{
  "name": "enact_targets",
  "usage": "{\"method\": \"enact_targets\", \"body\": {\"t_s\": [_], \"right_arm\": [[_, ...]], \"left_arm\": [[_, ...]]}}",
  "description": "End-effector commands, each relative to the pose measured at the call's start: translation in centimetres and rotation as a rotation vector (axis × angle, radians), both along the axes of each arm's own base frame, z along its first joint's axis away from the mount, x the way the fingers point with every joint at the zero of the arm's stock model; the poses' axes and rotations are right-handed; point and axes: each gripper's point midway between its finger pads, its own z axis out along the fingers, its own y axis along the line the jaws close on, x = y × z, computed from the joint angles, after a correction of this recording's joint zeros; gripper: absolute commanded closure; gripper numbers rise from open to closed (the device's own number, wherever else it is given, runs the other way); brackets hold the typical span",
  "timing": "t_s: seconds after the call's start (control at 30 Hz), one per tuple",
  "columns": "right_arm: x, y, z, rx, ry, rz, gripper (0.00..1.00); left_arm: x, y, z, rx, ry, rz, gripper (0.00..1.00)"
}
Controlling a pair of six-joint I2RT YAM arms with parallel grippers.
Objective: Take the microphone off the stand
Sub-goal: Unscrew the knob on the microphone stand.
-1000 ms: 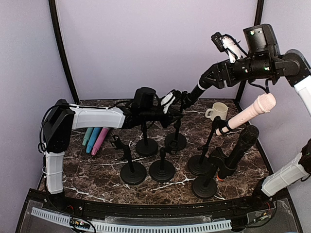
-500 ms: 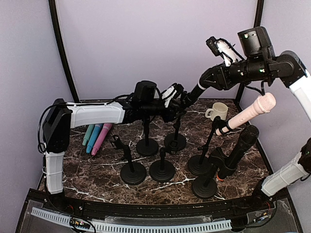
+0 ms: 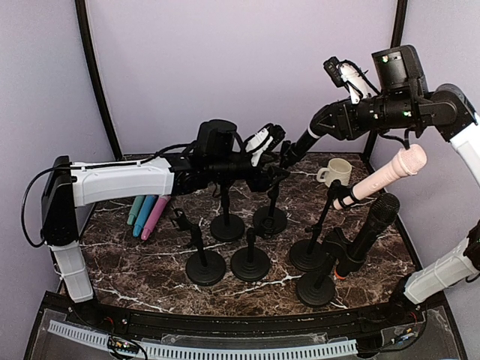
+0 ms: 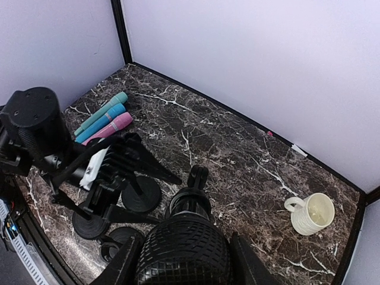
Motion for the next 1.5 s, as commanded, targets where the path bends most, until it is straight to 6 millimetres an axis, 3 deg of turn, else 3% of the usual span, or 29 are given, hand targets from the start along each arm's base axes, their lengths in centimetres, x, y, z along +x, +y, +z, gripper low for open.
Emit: {"method": "enact_targets", "body": {"t_s": [0.0,0.2,0.63,0.87,1.47], "right_arm": [[1.2,-0.3,1.3,0.05,-0.049,-0.069,0.72],[1.4,-0.1,1.5,0.058,-0.048,-0.077,0.71],[1.4,0.4,2.0,0.083,-0.053,-0.059,0.71],[1.1,0.4,2.5,0.102,-0.063,-0.048,0.71],[1.1,0.5,3.2,0.12,-0.072,-0.044,0.71]], "left_arm": [[-1.9,0.9,2.9,-0.055,-0.066,0.04,0.39],[-2.6,-0.1,-0.8,0.024,-0.051,0.094,0.41],[1.7,-0.6,-6.2,0.216,-0.065,0.274,0.42],[2.9,0.2,-7.0,0.258,-0.103,0.342,0.42],[3.0,1.8,-8.3,0.28,-0.171,0.38,0.35]]}}
